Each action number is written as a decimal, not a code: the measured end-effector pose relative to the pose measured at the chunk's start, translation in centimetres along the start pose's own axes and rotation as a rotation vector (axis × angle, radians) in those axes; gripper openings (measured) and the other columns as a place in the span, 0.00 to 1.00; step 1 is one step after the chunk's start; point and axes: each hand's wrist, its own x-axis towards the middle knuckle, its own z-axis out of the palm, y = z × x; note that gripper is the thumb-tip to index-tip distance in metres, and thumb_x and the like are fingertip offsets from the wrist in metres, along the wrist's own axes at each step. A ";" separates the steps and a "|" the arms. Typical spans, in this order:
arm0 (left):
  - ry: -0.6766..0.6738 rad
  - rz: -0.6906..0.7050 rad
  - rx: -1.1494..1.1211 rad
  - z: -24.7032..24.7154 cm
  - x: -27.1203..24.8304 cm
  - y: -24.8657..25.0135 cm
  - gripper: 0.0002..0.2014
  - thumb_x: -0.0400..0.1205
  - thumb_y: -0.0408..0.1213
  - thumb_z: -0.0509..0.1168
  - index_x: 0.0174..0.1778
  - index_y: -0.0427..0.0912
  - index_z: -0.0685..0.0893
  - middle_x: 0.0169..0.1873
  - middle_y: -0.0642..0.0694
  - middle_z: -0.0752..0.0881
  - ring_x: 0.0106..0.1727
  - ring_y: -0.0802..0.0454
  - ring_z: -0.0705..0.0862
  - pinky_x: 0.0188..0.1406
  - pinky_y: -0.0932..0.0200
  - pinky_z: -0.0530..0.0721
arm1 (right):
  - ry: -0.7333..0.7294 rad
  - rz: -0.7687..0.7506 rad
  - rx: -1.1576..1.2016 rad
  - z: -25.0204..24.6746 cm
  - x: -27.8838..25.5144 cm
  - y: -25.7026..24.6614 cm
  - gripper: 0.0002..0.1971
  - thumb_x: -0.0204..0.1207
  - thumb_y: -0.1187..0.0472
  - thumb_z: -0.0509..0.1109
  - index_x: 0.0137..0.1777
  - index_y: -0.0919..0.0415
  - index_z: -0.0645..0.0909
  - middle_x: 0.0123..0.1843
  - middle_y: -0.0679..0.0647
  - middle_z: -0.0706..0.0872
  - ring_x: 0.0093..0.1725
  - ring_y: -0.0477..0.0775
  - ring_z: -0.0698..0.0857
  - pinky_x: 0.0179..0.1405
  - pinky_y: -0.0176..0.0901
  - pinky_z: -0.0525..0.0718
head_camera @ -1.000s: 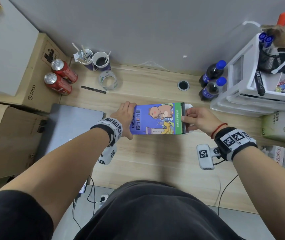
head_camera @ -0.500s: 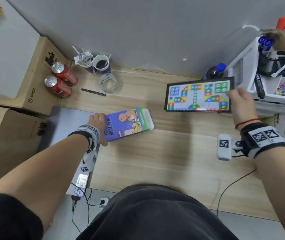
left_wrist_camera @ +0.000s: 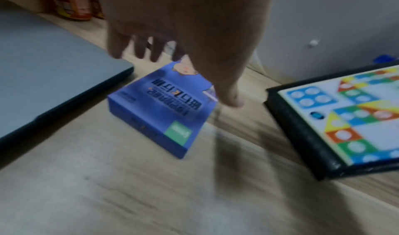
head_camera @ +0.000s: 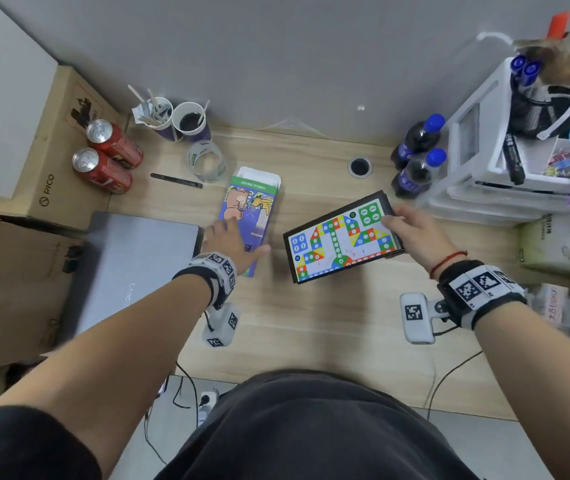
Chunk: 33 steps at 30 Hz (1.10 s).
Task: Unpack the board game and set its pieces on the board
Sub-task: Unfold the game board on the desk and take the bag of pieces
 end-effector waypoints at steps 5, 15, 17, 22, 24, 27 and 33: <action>-0.252 0.430 -0.257 -1.4 -2.8 5.9 0.67 0.53 0.75 0.74 0.84 0.53 0.50 0.81 0.48 0.61 0.81 0.48 0.61 0.78 0.43 0.66 | -0.101 0.025 -0.083 1.2 -0.1 -0.3 0.07 0.81 0.58 0.65 0.50 0.58 0.84 0.40 0.59 0.89 0.36 0.53 0.88 0.28 0.44 0.86; -0.343 0.353 -0.420 0.9 -4.8 8.7 0.53 0.57 0.62 0.81 0.74 0.52 0.62 0.60 0.56 0.80 0.60 0.55 0.81 0.64 0.51 0.80 | -0.241 0.164 0.273 3.3 -2.1 -0.5 0.23 0.79 0.39 0.62 0.60 0.57 0.81 0.52 0.58 0.88 0.45 0.61 0.89 0.48 0.56 0.89; -0.374 0.318 -0.553 0.6 -5.3 9.2 0.38 0.64 0.55 0.81 0.65 0.55 0.68 0.52 0.64 0.81 0.54 0.65 0.82 0.58 0.63 0.80 | -0.312 0.171 0.255 4.0 -2.8 0.4 0.28 0.76 0.35 0.63 0.69 0.52 0.75 0.63 0.54 0.86 0.53 0.64 0.89 0.55 0.60 0.87; -0.345 0.292 -0.671 1.0 -6.1 10.2 0.40 0.59 0.57 0.83 0.63 0.54 0.72 0.55 0.61 0.83 0.58 0.61 0.84 0.57 0.61 0.82 | -0.260 0.127 0.211 6.1 -3.7 1.3 0.15 0.81 0.52 0.67 0.66 0.49 0.77 0.62 0.54 0.88 0.59 0.60 0.88 0.54 0.62 0.87; -0.353 0.287 -0.729 0.8 -6.1 10.3 0.26 0.65 0.54 0.81 0.54 0.56 0.79 0.53 0.57 0.88 0.53 0.59 0.88 0.56 0.58 0.85 | -0.169 0.101 0.265 5.9 -3.6 1.7 0.12 0.82 0.59 0.66 0.64 0.52 0.77 0.61 0.56 0.88 0.58 0.60 0.88 0.54 0.64 0.87; -0.371 0.197 -0.817 0.1 -6.1 10.4 0.17 0.80 0.56 0.67 0.57 0.49 0.82 0.51 0.53 0.89 0.48 0.58 0.88 0.47 0.59 0.87 | -0.138 0.109 0.337 4.8 -3.6 2.4 0.17 0.83 0.58 0.66 0.70 0.58 0.72 0.63 0.58 0.87 0.58 0.61 0.88 0.55 0.63 0.87; -0.355 0.104 -0.951 0.5 -6.8 11.3 0.16 0.83 0.50 0.66 0.60 0.44 0.79 0.55 0.44 0.88 0.54 0.44 0.89 0.52 0.41 0.88 | -0.194 0.052 0.077 5.1 -3.8 3.0 0.23 0.78 0.46 0.70 0.70 0.52 0.73 0.62 0.49 0.87 0.59 0.52 0.88 0.62 0.61 0.84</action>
